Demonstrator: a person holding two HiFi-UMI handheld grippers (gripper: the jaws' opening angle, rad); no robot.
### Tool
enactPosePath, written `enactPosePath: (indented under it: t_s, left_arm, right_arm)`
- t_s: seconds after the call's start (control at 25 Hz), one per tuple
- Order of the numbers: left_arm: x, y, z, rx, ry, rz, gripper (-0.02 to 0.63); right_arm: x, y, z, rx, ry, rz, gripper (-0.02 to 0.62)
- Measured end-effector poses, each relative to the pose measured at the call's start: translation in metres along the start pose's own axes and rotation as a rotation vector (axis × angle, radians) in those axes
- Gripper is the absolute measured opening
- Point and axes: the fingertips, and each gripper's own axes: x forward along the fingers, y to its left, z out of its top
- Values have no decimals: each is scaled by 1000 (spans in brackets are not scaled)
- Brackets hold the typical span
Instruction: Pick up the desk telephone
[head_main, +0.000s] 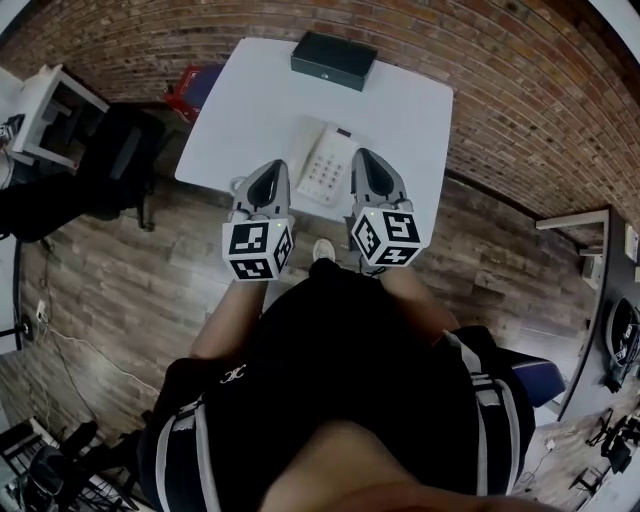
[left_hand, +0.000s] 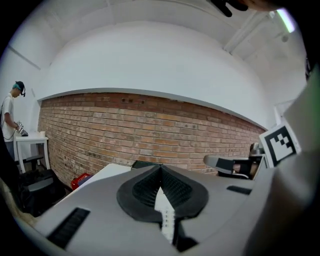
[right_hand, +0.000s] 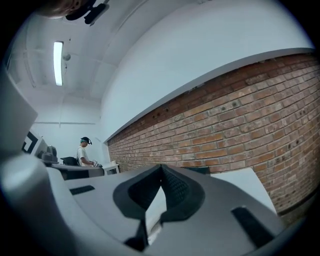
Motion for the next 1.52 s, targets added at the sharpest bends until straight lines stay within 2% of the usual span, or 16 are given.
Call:
enactPosePath:
  t_s: [0.32,0.52,0.76,0.88,1.2,1.28,1.32,1.36,1.4,1.44,1.52]
  left_arm:
    - [73,10,0,13,88,-3,2]
    - [103,25,-22,-9,182,-12,2]
    - [131,41,-53,-62,324,-95,2]
    - [142,48,-67,-86,383,-151,2]
    - [166,65,-110,-163,542,-296,3]
    - [172,69,-118,-209,579,-338,7]
    - [174,69,-122,-249,599,-368,28]
    - [177,67,-125,-301,621,-402,79]
    - [179,66,-128,-357,639,-434,133]
    - [182,65,-132,-402,652,-458,160]
    - [188,66,-137,-425,666,-487,201]
  right_arm:
    - [56,-41,-14,13,81,14,-2]
    - [75,-64,-35,40,140,-33,-2]
    - [89,-84,-65,128,211,-115,0]
    - [96,-86,-82,166,248,-123,2]
    - [101,-94,-139,224,386,-218,2]
    - [102,-95,-154,252,420,-232,36]
    - [103,-96,-161,269,435,-238,80]
    - [102,-97,-167,286,449,-245,98]
    - [102,-98,-173,300,460,-254,100]
    - [101,-99,-177,314,469,-261,106]
    - [102,-100,-186,348,488,-263,129]
